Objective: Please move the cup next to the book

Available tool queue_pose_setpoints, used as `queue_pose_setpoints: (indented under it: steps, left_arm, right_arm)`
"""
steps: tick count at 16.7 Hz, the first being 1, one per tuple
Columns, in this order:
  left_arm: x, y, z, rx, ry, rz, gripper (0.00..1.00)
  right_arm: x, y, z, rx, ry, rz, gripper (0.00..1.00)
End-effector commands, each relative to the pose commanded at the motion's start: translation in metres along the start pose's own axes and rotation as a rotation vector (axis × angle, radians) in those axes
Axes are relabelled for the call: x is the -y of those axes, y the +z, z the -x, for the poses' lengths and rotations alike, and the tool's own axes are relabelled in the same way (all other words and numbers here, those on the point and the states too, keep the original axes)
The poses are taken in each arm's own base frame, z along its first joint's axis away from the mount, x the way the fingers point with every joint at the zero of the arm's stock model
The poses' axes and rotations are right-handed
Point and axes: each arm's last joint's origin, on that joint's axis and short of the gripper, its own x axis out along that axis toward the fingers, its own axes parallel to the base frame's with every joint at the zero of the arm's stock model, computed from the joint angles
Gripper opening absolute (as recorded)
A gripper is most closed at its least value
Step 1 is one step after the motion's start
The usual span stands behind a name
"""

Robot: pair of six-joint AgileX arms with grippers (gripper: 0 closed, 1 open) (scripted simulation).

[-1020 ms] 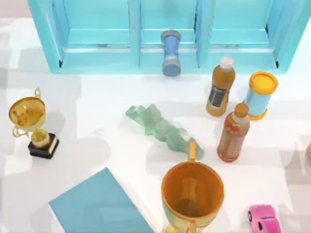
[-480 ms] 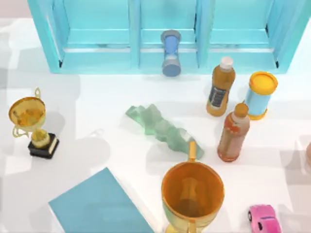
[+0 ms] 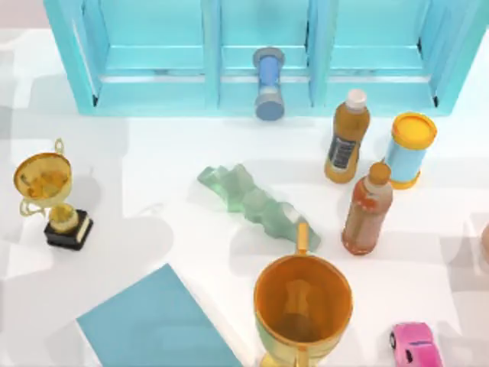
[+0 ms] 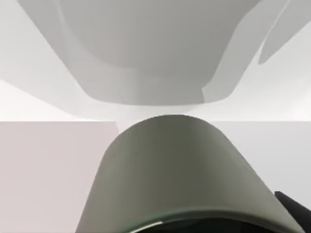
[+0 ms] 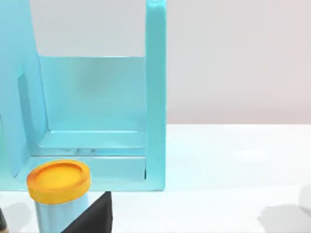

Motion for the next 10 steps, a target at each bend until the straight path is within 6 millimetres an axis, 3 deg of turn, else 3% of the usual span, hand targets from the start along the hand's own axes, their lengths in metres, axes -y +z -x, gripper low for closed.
queue_pose_setpoints:
  steps: [10]
  left_arm:
    - [0.000, -0.029, 0.032, 0.001, 0.001, -0.009, 0.00]
  right_arm:
    - [0.000, 0.000, 0.000, 0.000, 0.000, 0.000, 1.00]
